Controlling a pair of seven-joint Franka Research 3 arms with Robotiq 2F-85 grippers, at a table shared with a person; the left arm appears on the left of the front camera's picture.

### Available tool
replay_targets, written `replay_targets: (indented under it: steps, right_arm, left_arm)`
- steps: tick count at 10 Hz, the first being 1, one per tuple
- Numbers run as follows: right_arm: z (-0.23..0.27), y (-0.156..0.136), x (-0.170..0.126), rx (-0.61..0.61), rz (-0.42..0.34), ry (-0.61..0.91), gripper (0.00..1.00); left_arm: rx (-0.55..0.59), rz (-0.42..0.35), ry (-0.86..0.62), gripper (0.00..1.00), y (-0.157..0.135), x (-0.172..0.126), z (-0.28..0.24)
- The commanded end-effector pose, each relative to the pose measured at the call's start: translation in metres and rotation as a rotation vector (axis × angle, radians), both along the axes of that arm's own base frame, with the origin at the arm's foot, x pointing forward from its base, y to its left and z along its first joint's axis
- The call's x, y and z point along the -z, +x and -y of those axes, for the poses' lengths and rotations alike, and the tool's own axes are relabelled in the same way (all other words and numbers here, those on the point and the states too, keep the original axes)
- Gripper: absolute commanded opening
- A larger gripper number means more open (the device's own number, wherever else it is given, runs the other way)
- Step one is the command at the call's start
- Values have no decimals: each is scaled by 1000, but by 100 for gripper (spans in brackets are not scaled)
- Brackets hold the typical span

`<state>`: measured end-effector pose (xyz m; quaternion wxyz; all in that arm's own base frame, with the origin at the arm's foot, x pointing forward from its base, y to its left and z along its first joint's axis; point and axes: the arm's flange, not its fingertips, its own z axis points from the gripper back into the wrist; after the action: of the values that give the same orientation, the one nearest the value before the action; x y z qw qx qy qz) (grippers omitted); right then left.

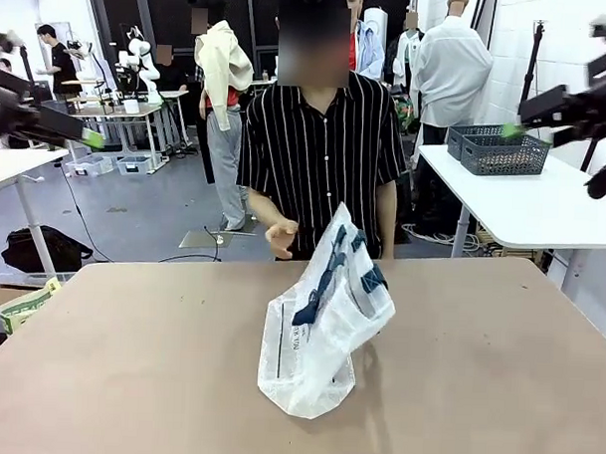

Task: Transfer purchased items from the store into the shopping bag.
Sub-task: Open the Reusable shopping bag in the center of the table.

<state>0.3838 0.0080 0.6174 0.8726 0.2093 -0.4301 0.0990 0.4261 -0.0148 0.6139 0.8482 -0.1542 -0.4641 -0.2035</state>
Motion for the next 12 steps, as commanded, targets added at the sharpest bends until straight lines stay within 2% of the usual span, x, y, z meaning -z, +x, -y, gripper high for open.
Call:
replay_targets:
  steps: [1, 2, 4, 6, 7, 9, 12]
  right_arm:
    - [-6, 10, 14, -123, -31, -37, 100]
    - [0, 0, 0, 0, 0, 0, 100]
    - [0, 0, 0, 0, 0, 0, 100]
    - [-10, -5, 10, -82, -54, 2, 100]
    - [-23, -2, 11, -124, -88, -16, 100]
    - [-64, 10, 24, -219, -185, -67, 100]
    - [-118, 18, 69, -331, -311, -95, 100]
  left_arm:
    - [82, -61, -45, 100, 17, 14, -2]
    - [0, 0, 0, 100, 0, 0, 0]
    - [0, 0, 0, 100, 0, 0, 0]
    - [15, -59, -47, 100, 11, 8, 14]
    - [54, -76, -64, 100, 27, 7, 37]
    - [147, -167, -43, 100, 64, 2, 102]
    - [290, -301, 46, 100, 91, 4, 195]
